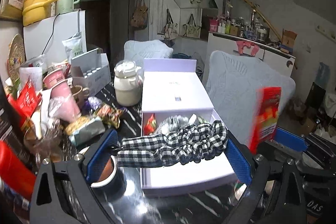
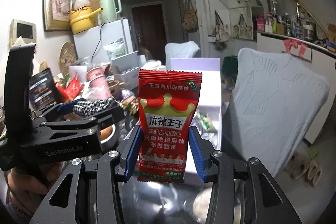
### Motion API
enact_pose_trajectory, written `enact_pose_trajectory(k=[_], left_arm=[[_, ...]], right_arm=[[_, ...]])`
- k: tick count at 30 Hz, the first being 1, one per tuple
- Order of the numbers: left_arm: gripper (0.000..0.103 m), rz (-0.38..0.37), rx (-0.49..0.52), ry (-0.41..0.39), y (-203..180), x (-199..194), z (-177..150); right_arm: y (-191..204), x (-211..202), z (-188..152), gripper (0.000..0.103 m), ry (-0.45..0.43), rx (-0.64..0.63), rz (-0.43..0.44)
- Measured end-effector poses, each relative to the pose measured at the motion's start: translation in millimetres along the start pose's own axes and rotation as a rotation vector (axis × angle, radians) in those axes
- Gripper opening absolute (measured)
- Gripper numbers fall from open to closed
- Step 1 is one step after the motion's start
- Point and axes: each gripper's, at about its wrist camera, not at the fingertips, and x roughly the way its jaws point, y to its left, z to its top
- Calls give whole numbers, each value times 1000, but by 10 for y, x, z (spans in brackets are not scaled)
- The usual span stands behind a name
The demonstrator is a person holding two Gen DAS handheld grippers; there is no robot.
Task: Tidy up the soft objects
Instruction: 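Lower the red packet into the box and open the right tool while the left tool lowers the scrunchie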
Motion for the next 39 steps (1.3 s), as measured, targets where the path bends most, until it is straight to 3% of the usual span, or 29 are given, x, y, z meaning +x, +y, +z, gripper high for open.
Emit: enact_pose_trajectory(k=[5,10,26,39], left_arm=[[99,2,9,-23,22,281,182],[99,12,27,6,65,534,211],[99,15,58,54,0,486,15],[99,33,77,132,-38,731,-153]], right_arm=[[-83,232,217,35,-42,10,-6],[-177,492,233,33,4,30,-27],[-247,490,58,33,70,35,-40],[-297,589,-46,34,117,43,-61]])
